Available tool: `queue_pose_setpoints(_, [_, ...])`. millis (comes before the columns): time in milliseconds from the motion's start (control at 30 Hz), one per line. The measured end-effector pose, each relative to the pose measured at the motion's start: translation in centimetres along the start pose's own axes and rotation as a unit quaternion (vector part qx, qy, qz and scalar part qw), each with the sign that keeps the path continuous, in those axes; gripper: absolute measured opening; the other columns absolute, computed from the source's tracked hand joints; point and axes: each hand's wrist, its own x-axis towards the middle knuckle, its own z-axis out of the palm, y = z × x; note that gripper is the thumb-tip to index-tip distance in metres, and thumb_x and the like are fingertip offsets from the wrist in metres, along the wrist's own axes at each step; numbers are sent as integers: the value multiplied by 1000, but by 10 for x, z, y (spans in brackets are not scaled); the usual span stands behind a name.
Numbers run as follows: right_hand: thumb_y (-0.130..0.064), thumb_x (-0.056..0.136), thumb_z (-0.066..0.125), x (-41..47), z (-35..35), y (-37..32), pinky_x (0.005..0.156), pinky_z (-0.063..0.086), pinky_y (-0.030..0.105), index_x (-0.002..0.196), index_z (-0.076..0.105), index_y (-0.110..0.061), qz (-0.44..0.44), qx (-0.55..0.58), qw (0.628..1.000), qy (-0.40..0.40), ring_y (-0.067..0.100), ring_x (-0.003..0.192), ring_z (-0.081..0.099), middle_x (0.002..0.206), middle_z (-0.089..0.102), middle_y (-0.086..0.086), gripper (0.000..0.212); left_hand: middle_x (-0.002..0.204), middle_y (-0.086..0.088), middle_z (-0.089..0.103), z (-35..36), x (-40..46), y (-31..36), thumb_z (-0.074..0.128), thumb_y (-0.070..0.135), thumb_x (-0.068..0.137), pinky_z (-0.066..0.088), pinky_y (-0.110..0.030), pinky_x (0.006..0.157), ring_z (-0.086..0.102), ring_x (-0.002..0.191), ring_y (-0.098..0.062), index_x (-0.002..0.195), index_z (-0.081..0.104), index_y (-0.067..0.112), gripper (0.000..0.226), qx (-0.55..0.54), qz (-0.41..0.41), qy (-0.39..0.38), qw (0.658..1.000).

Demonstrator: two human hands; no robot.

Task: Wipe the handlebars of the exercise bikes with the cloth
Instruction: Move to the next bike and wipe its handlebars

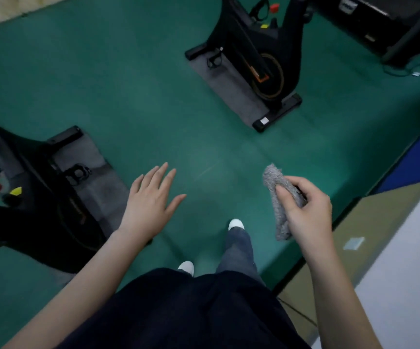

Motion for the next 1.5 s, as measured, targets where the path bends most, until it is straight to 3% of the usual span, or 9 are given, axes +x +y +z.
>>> queue_pose_setpoints(300, [-11,82,68,185,-21,6,71,42,6,86,66,-27,-71,-24,990,-118,-10,71,58,80,66,-20,17,155,-5,26,-5,91,77,36,55,94,17,-41,115,25,142,-22,146,31,16,65,-15,-126,0,992])
queue_pose_setpoints(467, [-11,83,66,267,-11,1,77,47,26,85,66,-30,-73,-18,985,-156,7,77,63,81,68,-15,20,155,-1,25,-17,119,80,7,63,85,15,-38,116,22,143,-18,147,28,19,79,-9,-207,1,978])
queue_pose_setpoints(533, [-11,83,67,291,4,-3,77,48,27,86,67,-30,-72,-6,981,-182,10,80,64,84,69,-13,19,156,1,23,-19,127,69,1,63,82,12,-36,117,18,144,-17,147,27,20,82,-17,-253,14,967])
queue_pose_setpoints(633, [-8,84,67,319,39,-15,72,48,17,84,67,-30,-93,-6,966,-241,9,79,64,83,69,-12,22,155,1,24,-21,137,47,0,63,81,9,-36,117,16,145,-16,147,28,19,84,-34,-322,32,946])
queue_pose_setpoints(767, [-3,82,68,349,99,-46,66,43,5,82,65,-32,-144,-13,939,-312,-5,72,61,80,69,-16,29,156,2,22,-20,160,14,-2,64,81,9,-35,117,13,145,-15,148,27,19,85,-47,-390,40,919])
queue_pose_setpoints(867, [-4,82,68,372,144,-75,69,43,4,85,66,-27,-178,-14,919,-351,-5,77,62,85,69,-14,24,158,3,15,-17,192,-14,2,67,88,8,-34,117,7,146,-13,149,20,21,79,-56,-420,31,905])
queue_pose_setpoints(1000, [-7,83,67,408,195,-117,71,43,6,86,67,-28,-207,-7,903,-375,-2,79,62,87,69,-11,21,159,2,9,-23,253,-51,25,56,95,17,-32,115,6,146,-12,150,16,20,66,-87,-420,27,903])
queue_pose_setpoints(1233, [-7,83,68,476,269,-173,69,43,4,85,66,-29,-241,-5,876,-417,-10,76,60,83,68,-18,22,159,3,11,-56,327,-95,23,57,94,14,-34,117,5,146,-12,149,17,22,66,-75,-447,55,890])
queue_pose_setpoints(1500, [-8,84,67,552,390,-242,69,45,7,82,66,-34,-288,7,793,-536,-6,74,61,79,69,-20,25,159,4,10,-68,375,-135,15,60,93,10,-32,117,2,146,-11,150,13,22,68,-70,-594,70,798])
